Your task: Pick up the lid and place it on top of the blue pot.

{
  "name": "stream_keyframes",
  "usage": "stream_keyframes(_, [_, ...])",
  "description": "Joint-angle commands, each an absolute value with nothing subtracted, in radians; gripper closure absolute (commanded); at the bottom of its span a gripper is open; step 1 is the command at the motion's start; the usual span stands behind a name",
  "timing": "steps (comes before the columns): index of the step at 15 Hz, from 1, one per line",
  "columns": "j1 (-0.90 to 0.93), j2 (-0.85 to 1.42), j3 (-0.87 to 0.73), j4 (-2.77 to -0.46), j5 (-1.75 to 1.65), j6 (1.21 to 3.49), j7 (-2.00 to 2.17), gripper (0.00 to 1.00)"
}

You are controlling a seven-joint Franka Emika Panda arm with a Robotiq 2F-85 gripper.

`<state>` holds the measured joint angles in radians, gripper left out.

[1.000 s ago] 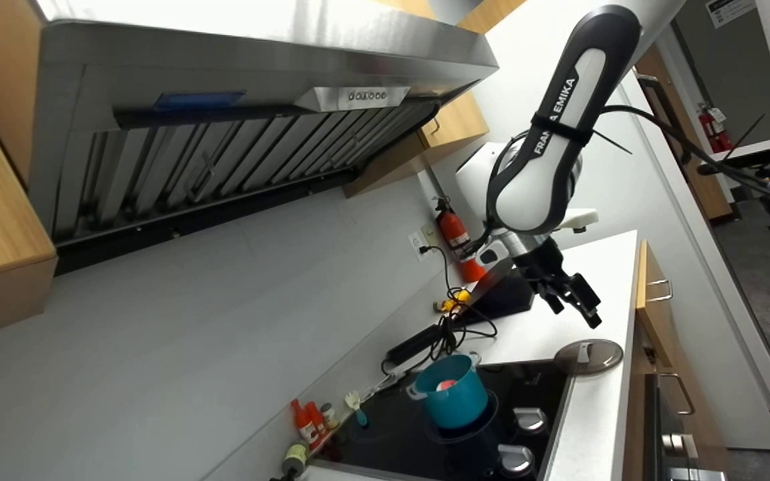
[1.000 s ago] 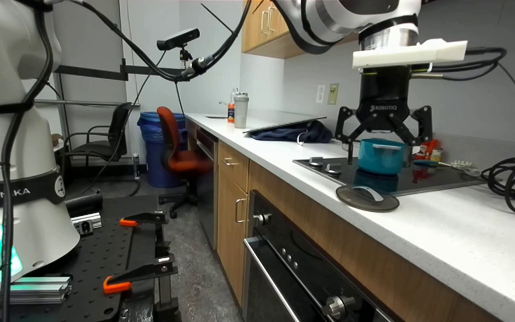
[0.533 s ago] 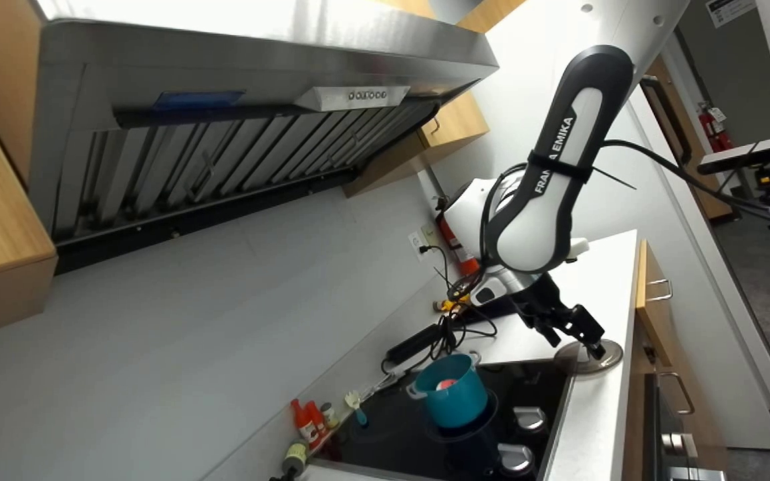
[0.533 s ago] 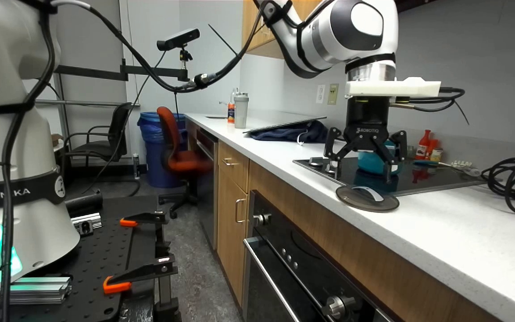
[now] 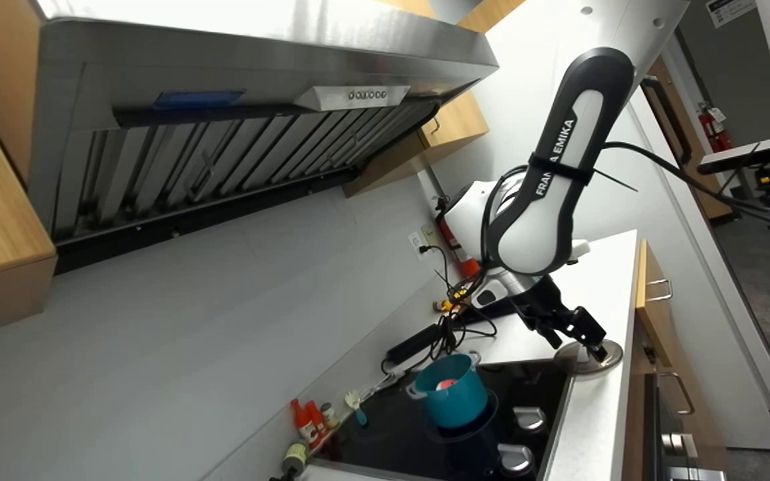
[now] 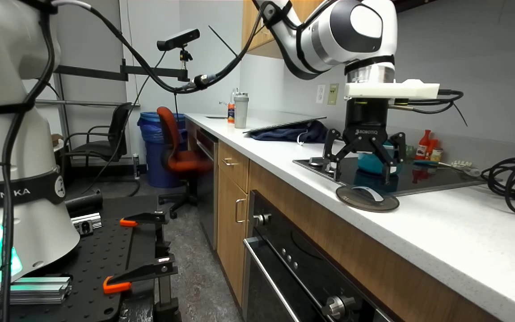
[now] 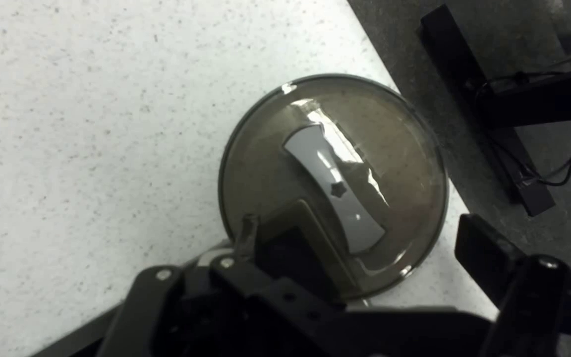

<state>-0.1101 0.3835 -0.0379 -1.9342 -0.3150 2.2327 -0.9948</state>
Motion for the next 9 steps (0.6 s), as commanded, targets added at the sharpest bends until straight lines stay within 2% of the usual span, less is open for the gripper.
stream_keyframes(1, [-0.115, 0.381, -0.034, -1.935, -0.312, 2.235, -0.998, 0.00])
stream_keyframes(9, [-0.151, 0.361, -0.034, -1.965, -0.273, 2.260, -1.027, 0.00])
